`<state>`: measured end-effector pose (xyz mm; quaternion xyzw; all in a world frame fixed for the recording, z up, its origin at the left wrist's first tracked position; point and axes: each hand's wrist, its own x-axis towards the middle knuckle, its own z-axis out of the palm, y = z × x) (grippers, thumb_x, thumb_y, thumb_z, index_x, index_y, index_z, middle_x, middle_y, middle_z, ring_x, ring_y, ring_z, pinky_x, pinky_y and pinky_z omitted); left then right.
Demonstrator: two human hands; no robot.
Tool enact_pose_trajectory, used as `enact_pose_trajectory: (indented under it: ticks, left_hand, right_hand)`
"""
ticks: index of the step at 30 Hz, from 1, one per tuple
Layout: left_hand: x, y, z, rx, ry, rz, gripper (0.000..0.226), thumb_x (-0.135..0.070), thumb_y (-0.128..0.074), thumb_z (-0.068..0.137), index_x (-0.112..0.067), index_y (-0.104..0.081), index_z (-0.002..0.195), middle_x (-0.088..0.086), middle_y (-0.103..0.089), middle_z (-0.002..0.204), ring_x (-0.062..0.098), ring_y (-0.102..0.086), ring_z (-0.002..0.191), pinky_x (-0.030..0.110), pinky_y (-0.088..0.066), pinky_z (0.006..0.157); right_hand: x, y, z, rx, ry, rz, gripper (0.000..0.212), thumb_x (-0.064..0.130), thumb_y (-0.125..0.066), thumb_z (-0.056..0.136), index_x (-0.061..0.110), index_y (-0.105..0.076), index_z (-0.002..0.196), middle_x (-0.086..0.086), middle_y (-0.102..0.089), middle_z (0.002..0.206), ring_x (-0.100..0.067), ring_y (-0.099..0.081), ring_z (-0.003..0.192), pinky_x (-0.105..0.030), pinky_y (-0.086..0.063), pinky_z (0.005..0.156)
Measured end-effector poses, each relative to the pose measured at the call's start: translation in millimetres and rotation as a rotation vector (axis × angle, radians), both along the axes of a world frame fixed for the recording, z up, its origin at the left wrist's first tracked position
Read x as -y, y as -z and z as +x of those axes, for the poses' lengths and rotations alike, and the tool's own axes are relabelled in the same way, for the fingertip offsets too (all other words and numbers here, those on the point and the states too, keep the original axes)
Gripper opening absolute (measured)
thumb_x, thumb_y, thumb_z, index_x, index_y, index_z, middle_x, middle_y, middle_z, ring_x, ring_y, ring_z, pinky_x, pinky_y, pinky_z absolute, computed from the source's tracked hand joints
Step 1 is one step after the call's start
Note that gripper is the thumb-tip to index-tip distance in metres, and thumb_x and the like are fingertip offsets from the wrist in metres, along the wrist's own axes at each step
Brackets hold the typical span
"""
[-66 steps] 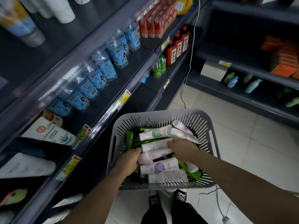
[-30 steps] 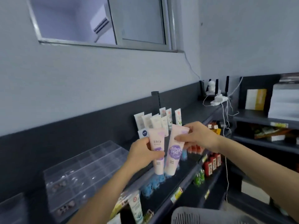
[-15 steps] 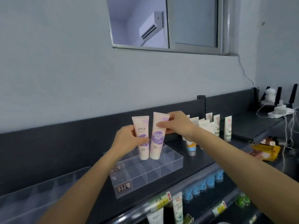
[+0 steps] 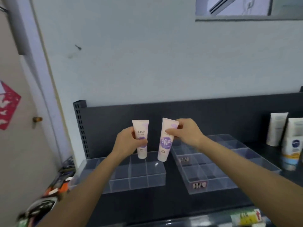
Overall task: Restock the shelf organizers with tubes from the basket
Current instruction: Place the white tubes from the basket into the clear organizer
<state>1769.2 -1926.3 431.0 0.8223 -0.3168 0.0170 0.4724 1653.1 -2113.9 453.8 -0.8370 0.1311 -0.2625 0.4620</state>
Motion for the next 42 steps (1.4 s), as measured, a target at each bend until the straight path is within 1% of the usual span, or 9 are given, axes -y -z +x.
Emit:
enact_pose_trajectory:
  ticks: [3, 8, 15, 22, 26, 32, 35, 37, 42]
  left_hand:
    - [-10.0, 8.4, 25.7, -0.015, -0.064, -0.031, 0.03, -0.015, -0.078, 0.071, -0.015, -0.063, 0.098, -0.005, -0.068, 0.093, 0.008, -0.064, 0.082, 0.017, -0.044, 0.06]
    - [-2.9, 23.8, 47.1, -0.055, -0.059, 0.004, 0.03, -0.014, -0.078, 0.071, -0.013, -0.063, 0.097, -0.003, -0.068, 0.091, 0.007, -0.063, 0.078, 0.017, -0.043, 0.056]
    - [11.8, 52.8, 59.5, -0.091, -0.034, 0.079, 0.032, -0.014, -0.079, 0.069, -0.014, -0.064, 0.097, -0.004, -0.068, 0.093, 0.009, -0.064, 0.081, 0.021, -0.047, 0.062]
    - [12.1, 68.5, 64.5, -0.108, -0.064, 0.132, 0.036, -0.016, -0.08, 0.072, -0.013, -0.061, 0.102, -0.001, -0.065, 0.097, 0.017, -0.063, 0.089, 0.026, -0.049, 0.069]
    - [10.4, 69.7, 63.9, -0.116, -0.069, 0.095, 0.04, -0.013, -0.079, 0.071, -0.014, -0.055, 0.103, -0.001, -0.062, 0.099, 0.016, -0.062, 0.09, 0.02, -0.045, 0.063]
    - [6.6, 66.4, 58.6, -0.128, -0.11, 0.065, 0.058, -0.013, -0.081, 0.07, -0.015, -0.044, 0.115, 0.002, -0.059, 0.108, 0.014, -0.058, 0.09, 0.018, -0.045, 0.061]
    - [4.0, 60.3, 51.6, -0.039, -0.198, 0.012, 0.087, -0.017, -0.084, 0.067, -0.012, -0.033, 0.138, 0.01, -0.05, 0.132, 0.022, -0.054, 0.114, 0.034, -0.051, 0.089]
    - [3.5, 52.6, 40.1, 0.091, -0.269, -0.003, 0.097, -0.022, -0.084, 0.067, -0.013, -0.026, 0.144, 0.012, -0.035, 0.145, 0.026, -0.04, 0.131, 0.04, -0.039, 0.106]
    - [17.6, 35.1, -6.1, 0.505, -0.206, 0.017, 0.081, -0.031, -0.081, 0.072, -0.014, -0.037, 0.138, 0.007, -0.037, 0.139, 0.021, -0.034, 0.129, 0.031, -0.031, 0.107]
  right_hand:
    - [-3.8, 8.9, 32.9, 0.01, 0.012, 0.009, 0.015, 0.017, -0.074, 0.078, 0.004, -0.067, 0.081, -0.012, -0.073, 0.084, -0.031, -0.07, 0.085, -0.051, -0.056, 0.079]
    - [-3.9, 21.5, 69.3, -0.051, 0.007, 0.025, 0.011, 0.013, -0.073, 0.08, 0.008, -0.067, 0.086, -0.007, -0.072, 0.088, -0.021, -0.07, 0.085, -0.046, -0.058, 0.08]
    - [-3.5, 45.9, 91.4, -0.167, -0.022, -0.038, 0.01, 0.013, -0.074, 0.078, 0.007, -0.067, 0.082, -0.009, -0.072, 0.086, -0.022, -0.07, 0.083, -0.042, -0.058, 0.08]
    - [4.0, 58.9, 93.4, -0.22, -0.048, -0.05, 0.017, 0.012, -0.074, 0.079, 0.005, -0.066, 0.092, -0.01, -0.072, 0.091, -0.02, -0.07, 0.084, -0.037, -0.059, 0.079]
    - [4.1, 57.6, 94.6, -0.229, -0.061, -0.01, 0.017, 0.009, -0.073, 0.079, 0.007, -0.065, 0.094, -0.009, -0.07, 0.092, -0.019, -0.069, 0.085, -0.034, -0.059, 0.078]
    - [-2.1, 53.0, 87.2, -0.215, -0.039, -0.079, 0.044, 0.011, -0.074, 0.078, 0.011, -0.055, 0.118, -0.001, -0.063, 0.105, -0.016, -0.062, 0.094, -0.021, -0.052, 0.07]
    - [-1.8, 50.0, 75.8, -0.185, 0.007, -0.096, 0.063, 0.017, -0.076, 0.078, 0.013, -0.045, 0.132, 0.0, -0.058, 0.116, -0.015, -0.059, 0.101, -0.024, -0.051, 0.079]
    - [-1.6, 46.8, 63.7, -0.152, 0.045, -0.12, 0.066, 0.021, -0.076, 0.078, 0.016, -0.042, 0.134, -0.001, -0.055, 0.121, -0.015, -0.056, 0.104, -0.026, -0.049, 0.086]
    - [1.1, 40.7, 17.1, -0.012, 0.134, -0.121, 0.054, 0.019, -0.073, 0.08, 0.016, -0.05, 0.129, 0.002, -0.057, 0.115, -0.013, -0.055, 0.106, -0.024, -0.045, 0.089]
